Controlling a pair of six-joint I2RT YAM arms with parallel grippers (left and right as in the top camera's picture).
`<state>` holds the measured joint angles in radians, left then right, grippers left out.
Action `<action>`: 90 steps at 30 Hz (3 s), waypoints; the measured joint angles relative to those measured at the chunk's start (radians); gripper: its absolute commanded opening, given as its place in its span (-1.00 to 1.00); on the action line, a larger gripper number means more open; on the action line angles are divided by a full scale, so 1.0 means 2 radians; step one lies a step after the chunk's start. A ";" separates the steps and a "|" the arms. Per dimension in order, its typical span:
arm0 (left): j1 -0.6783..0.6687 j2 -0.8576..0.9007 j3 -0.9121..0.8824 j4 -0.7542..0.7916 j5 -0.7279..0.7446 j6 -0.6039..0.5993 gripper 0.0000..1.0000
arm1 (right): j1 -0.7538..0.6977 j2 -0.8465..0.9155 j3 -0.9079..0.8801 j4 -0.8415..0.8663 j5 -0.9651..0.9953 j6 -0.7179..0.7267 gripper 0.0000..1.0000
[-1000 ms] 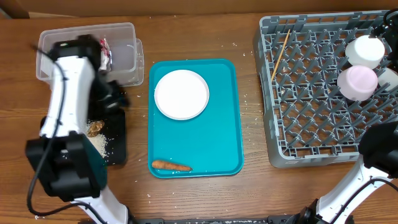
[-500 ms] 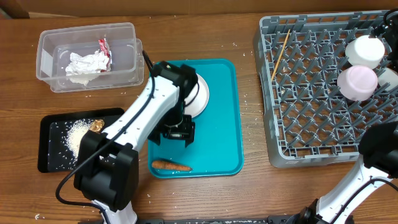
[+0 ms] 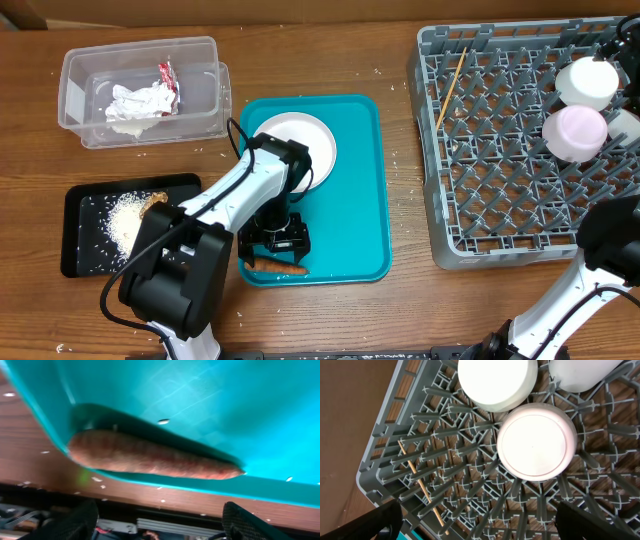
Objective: Sort waste into correct bins and load items into the dishwasher
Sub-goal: 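Move the left gripper to the carrot and grasp it, then carry the carrot to the black tray and release it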
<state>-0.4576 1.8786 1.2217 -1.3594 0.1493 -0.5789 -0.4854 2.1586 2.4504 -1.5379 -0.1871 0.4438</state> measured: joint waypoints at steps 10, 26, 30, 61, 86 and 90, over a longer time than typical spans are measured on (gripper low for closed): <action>0.001 0.000 -0.038 0.043 0.019 -0.015 0.67 | 0.000 0.000 0.000 0.000 0.000 0.000 1.00; 0.014 -0.004 -0.068 0.132 -0.008 -0.018 0.71 | 0.000 0.000 0.000 0.000 0.000 0.000 1.00; 0.015 -0.010 -0.064 0.195 -0.015 0.006 0.63 | 0.000 0.000 0.000 0.000 0.000 0.000 1.00; 0.017 -0.009 -0.030 0.214 -0.047 0.054 -0.74 | 0.000 0.000 0.000 0.000 0.000 0.000 1.00; 0.313 -0.004 0.219 -0.054 -0.160 -0.025 -0.63 | 0.000 0.000 0.000 0.000 0.000 0.000 1.00; 0.344 -0.004 0.200 -0.045 -0.160 -0.028 -0.61 | 0.000 0.000 0.000 0.000 0.000 0.000 1.00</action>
<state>0.2302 1.8706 1.6226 -1.4490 -0.1703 -0.6342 -0.4854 2.1590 2.4504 -1.5375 -0.1871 0.4438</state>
